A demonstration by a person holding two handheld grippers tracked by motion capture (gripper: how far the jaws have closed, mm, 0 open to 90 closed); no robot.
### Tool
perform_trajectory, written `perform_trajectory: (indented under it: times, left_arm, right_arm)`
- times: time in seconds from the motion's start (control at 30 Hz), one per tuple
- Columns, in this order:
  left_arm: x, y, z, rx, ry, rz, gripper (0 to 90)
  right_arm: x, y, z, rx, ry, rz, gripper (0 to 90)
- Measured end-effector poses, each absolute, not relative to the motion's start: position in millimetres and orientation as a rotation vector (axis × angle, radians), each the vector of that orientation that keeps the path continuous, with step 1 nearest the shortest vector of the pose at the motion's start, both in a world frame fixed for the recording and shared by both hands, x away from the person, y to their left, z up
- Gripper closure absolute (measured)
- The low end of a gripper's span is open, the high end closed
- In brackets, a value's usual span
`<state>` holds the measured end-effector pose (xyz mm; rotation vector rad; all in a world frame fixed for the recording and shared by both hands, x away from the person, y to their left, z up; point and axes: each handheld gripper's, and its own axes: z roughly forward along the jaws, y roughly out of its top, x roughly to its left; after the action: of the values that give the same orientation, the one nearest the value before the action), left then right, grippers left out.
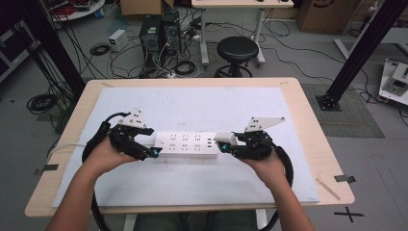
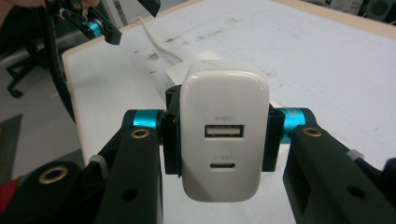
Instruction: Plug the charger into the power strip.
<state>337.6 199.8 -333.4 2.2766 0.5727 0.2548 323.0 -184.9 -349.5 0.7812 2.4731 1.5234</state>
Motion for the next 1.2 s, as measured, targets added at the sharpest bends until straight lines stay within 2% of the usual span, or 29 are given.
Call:
perform_trajectory:
  times: [0.23, 0.53, 0.93, 1.2]
  left_arm:
    - [336.3, 205.0, -334.8, 2.278, 0.567, 0.27, 24.2]
    - [337.1, 209.2, -336.8, 2.283, 0.541, 0.271, 24.2]
    - [338.2, 216.2, -341.1, 2.301, 0.525, 0.265, 24.2]
    - [339.5, 227.8, -345.7, 2.289, 0.55, 0.265, 24.2]
  right_arm:
    - [328.5, -167.0, -345.4, 0.653, 2.438, 1.454, 62.8]
    - [344.5, -150.3, -334.6, 0.566, 2.413, 1.09, 62.8]
    - [391.9, -112.4, -323.1, 0.313, 2.765, 0.697, 62.8]
    - [422.4, -66.6, -334.3, 0.063, 2.986, 0.468, 62.8]
